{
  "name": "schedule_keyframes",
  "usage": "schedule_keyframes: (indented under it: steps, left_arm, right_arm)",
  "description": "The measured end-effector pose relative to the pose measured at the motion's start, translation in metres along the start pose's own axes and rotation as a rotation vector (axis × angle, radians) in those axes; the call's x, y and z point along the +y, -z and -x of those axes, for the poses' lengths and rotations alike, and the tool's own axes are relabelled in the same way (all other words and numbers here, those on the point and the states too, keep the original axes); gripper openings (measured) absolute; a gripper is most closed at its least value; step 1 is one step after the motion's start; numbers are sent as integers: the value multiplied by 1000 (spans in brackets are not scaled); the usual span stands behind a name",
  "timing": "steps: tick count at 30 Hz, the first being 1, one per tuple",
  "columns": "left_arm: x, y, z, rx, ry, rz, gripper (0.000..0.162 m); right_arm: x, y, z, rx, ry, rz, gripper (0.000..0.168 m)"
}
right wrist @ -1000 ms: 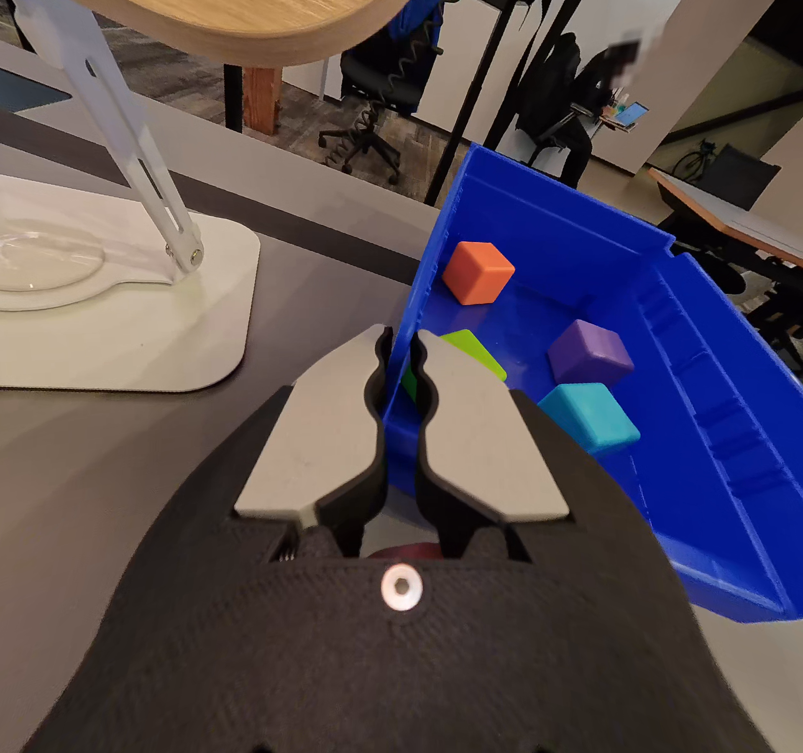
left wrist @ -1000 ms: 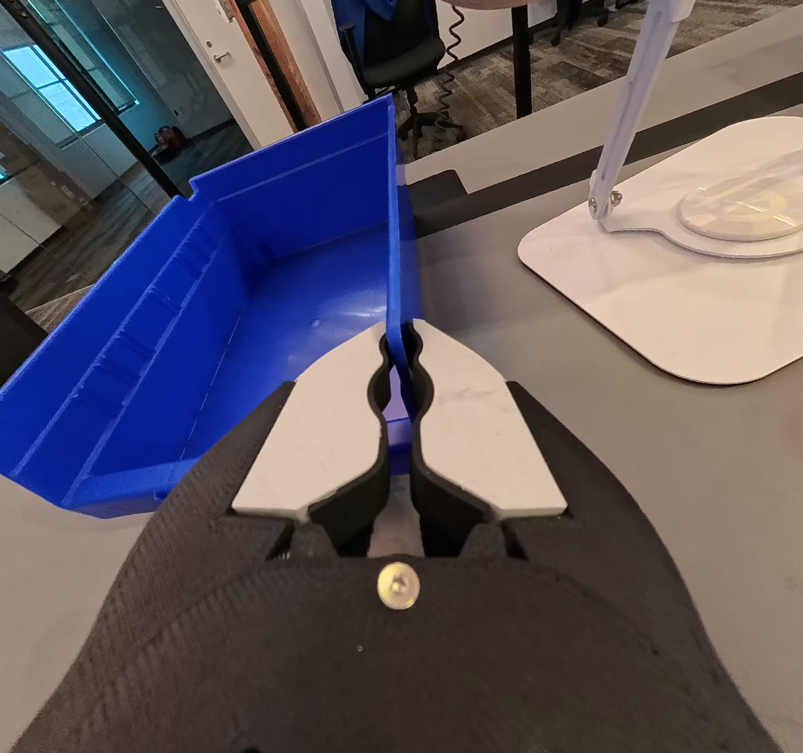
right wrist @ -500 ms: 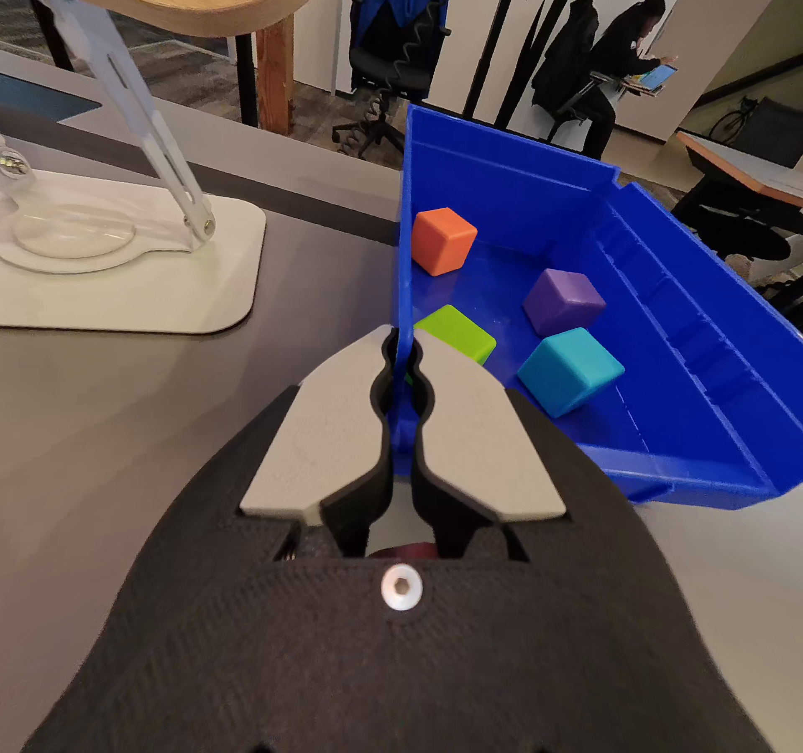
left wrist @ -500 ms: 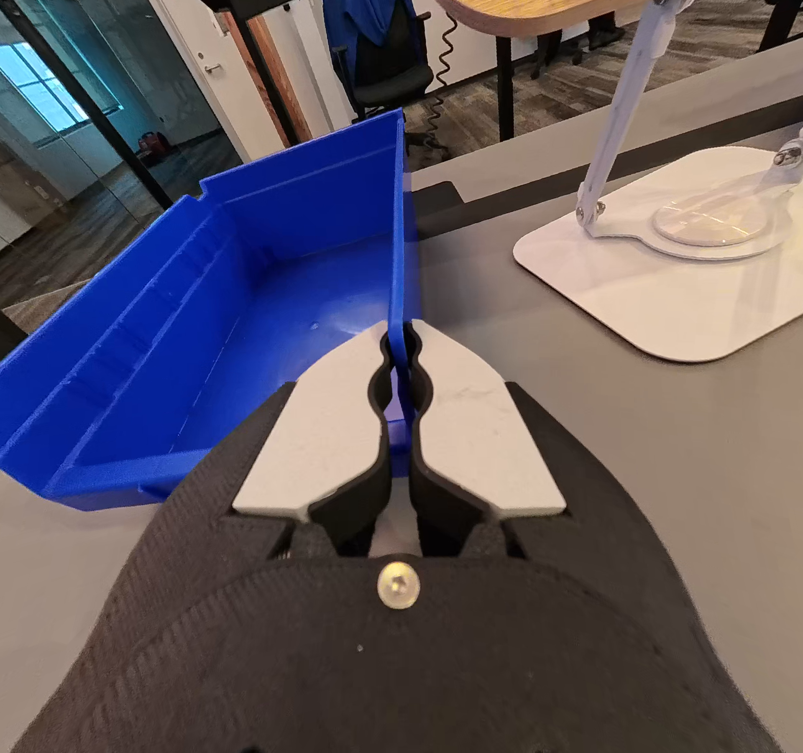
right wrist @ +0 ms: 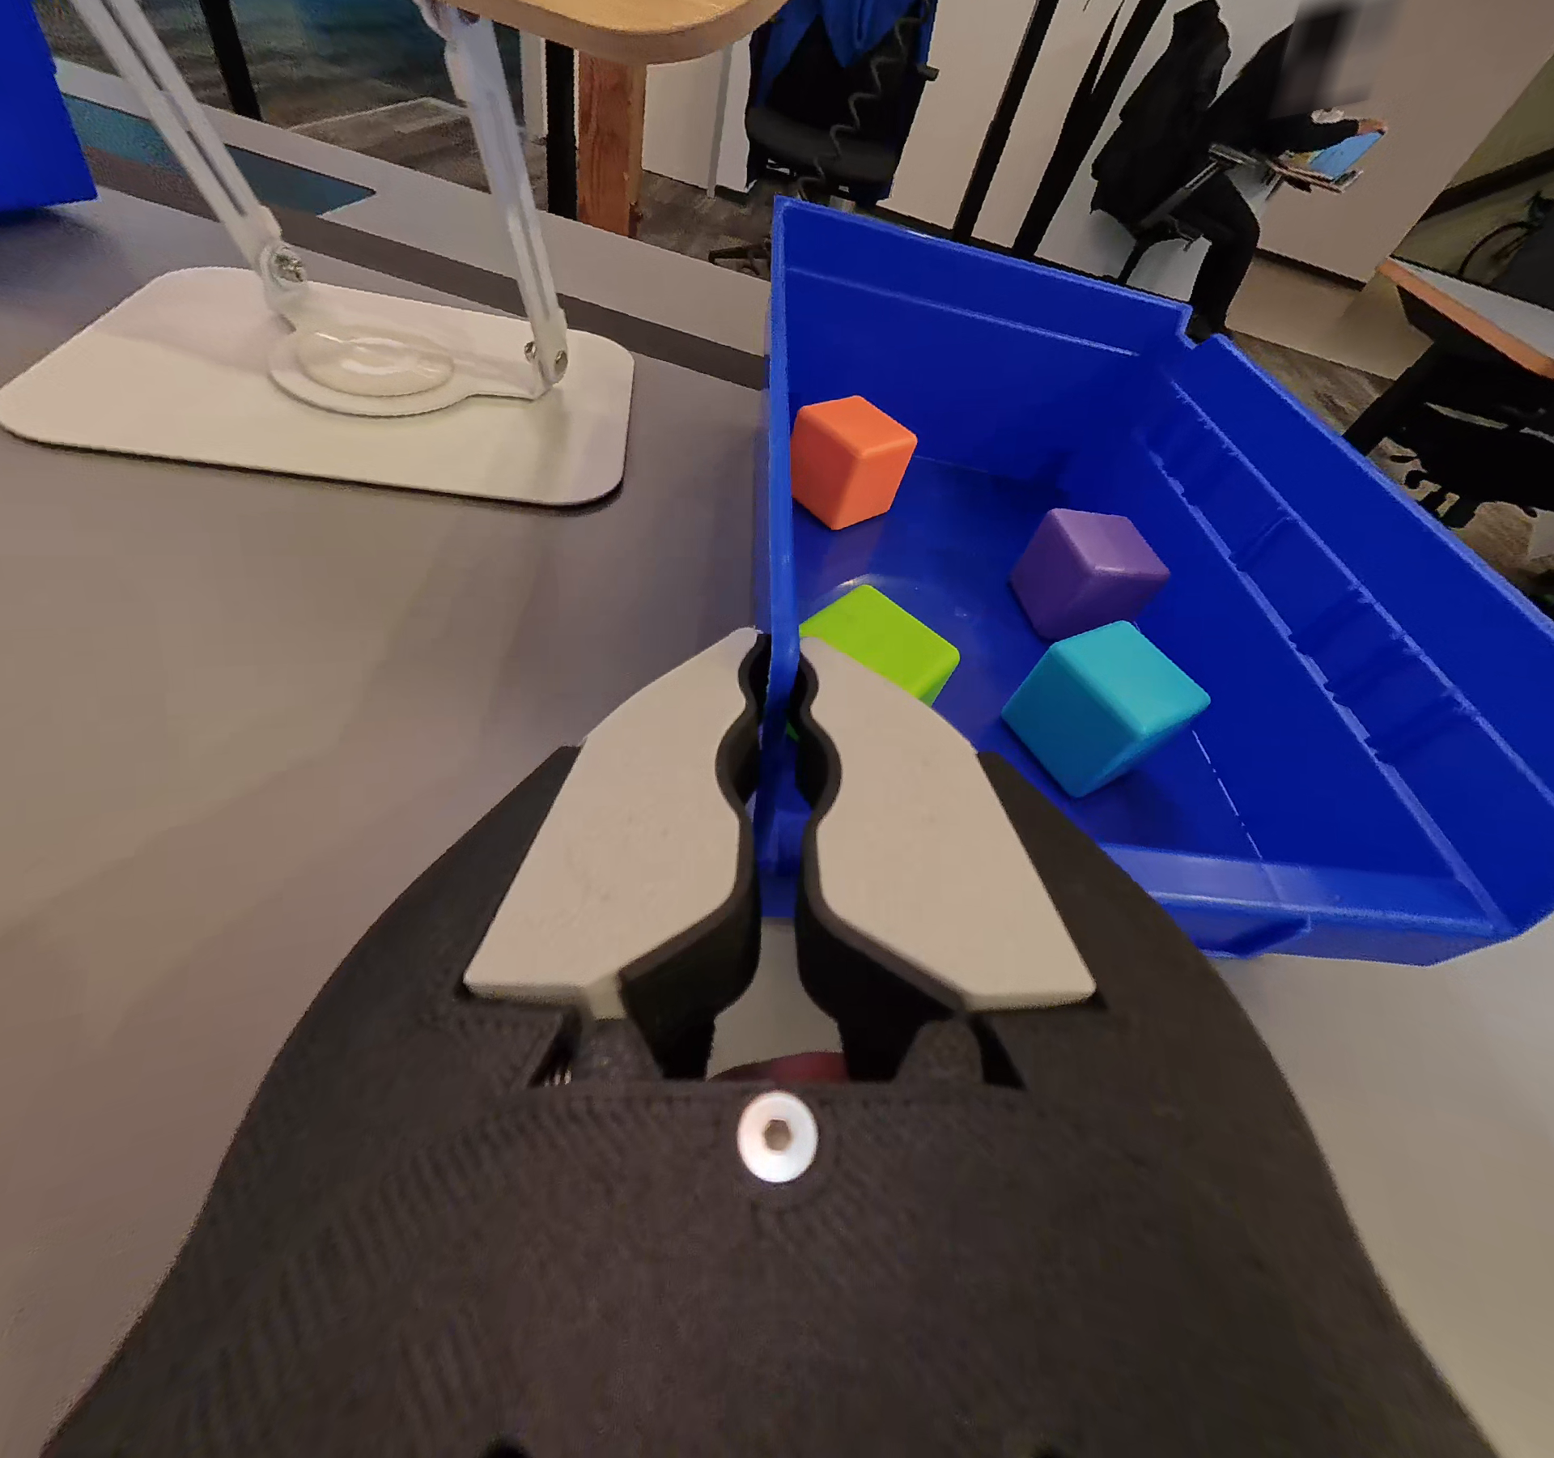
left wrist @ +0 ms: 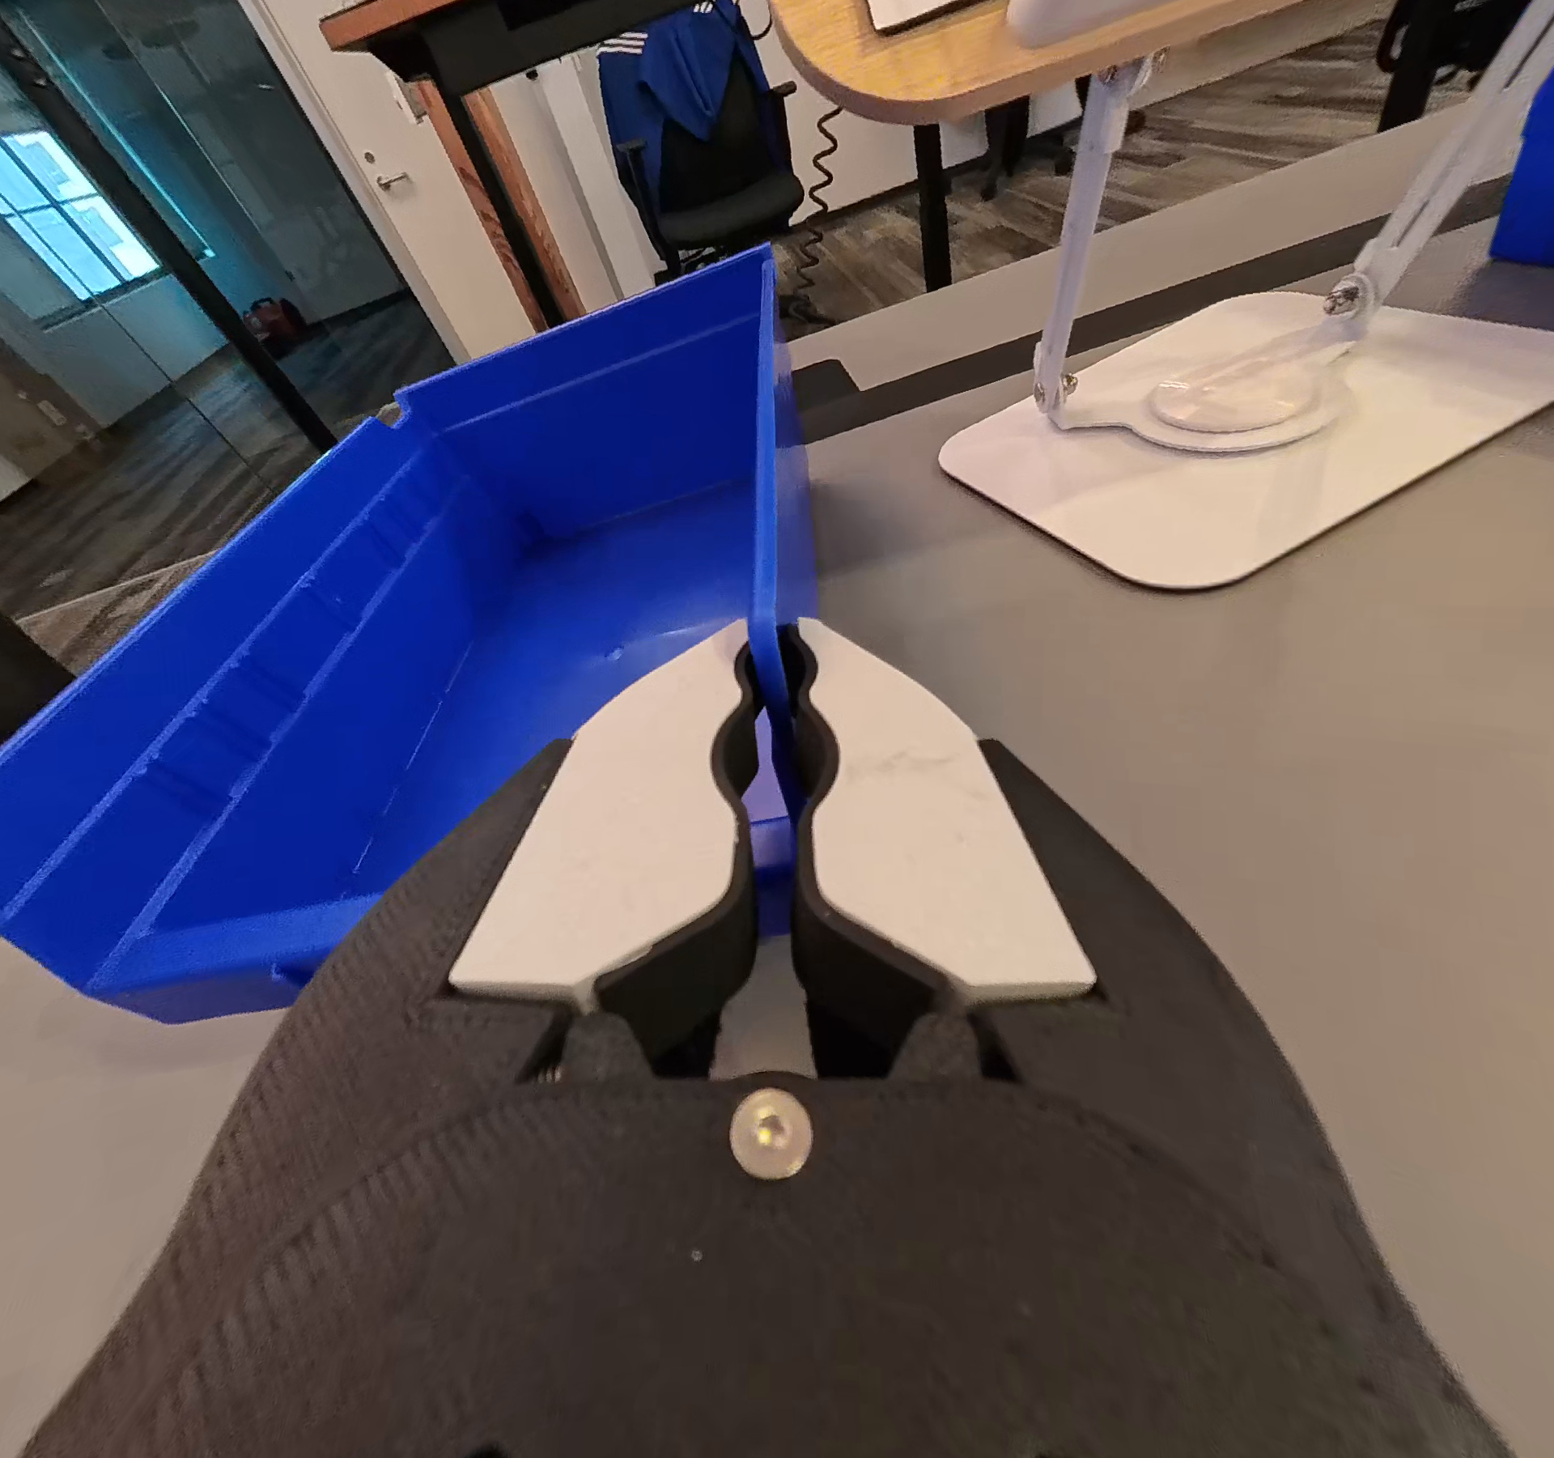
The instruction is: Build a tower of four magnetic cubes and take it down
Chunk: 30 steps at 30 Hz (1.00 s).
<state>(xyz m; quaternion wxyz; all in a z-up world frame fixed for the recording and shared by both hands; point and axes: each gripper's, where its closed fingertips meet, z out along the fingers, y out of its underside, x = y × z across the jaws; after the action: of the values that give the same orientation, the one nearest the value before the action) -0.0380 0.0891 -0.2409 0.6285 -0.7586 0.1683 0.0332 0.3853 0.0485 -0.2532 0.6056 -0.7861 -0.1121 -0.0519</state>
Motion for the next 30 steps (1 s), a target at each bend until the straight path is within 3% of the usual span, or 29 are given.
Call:
schedule_keyframes:
  steps: [12,30]
  left_arm:
    - [11,61,-5,9,-3,-31,3]
    - [44,161,20,-80,-63,-18,4]
  right_arm:
    - [11,68,32,-83,-32,-13,4]
    - [17,161,119,-300,-42,-36,4]
